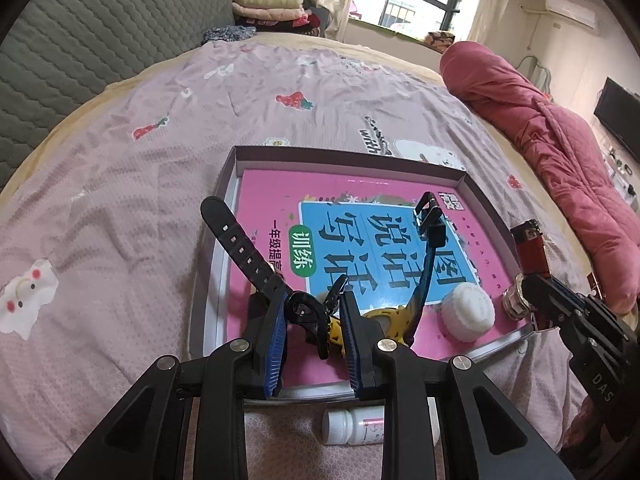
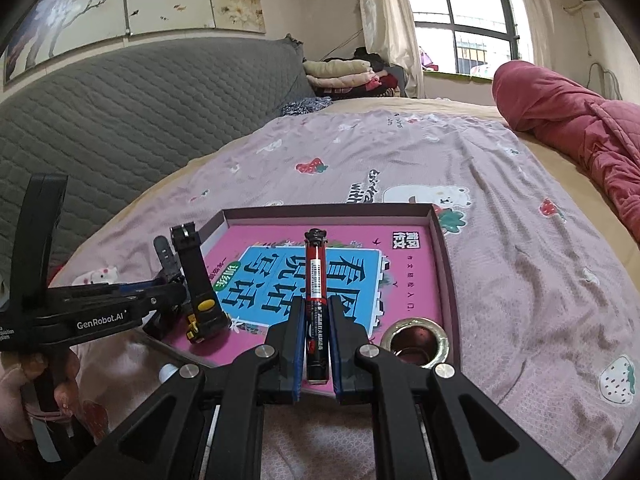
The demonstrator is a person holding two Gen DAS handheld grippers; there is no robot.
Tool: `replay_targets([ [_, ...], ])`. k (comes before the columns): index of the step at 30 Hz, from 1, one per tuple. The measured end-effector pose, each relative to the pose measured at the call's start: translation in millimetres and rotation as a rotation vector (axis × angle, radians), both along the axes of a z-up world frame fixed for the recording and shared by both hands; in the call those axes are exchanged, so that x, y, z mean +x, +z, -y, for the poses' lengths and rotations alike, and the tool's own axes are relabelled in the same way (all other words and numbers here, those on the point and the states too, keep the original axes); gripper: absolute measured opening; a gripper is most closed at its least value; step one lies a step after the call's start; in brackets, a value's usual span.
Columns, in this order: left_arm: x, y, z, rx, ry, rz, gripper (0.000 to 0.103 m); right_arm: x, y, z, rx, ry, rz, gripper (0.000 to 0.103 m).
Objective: Organize rigid objects
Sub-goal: 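Lower the hair clip into the box with the left tool while the right tool lowers the lighter in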
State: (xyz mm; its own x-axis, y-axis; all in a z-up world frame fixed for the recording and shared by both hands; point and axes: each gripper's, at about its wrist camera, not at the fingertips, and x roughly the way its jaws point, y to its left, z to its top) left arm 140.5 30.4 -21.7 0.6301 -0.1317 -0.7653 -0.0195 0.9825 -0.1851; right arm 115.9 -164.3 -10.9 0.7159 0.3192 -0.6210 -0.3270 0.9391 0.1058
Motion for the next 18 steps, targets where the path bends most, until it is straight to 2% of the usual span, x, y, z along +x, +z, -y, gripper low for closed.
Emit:
replay_targets([
  [5, 0, -6, 2, -0.003, -0.004, -0.011, 0.027, 4, -7, 1, -0.027, -0.021, -0.017, 0.011],
  [18, 1, -14, 4, -0.002, -0.012, -0.020, 0.027, 14, -20, 10, -0.014, -0.056, -0.065, 0.011],
])
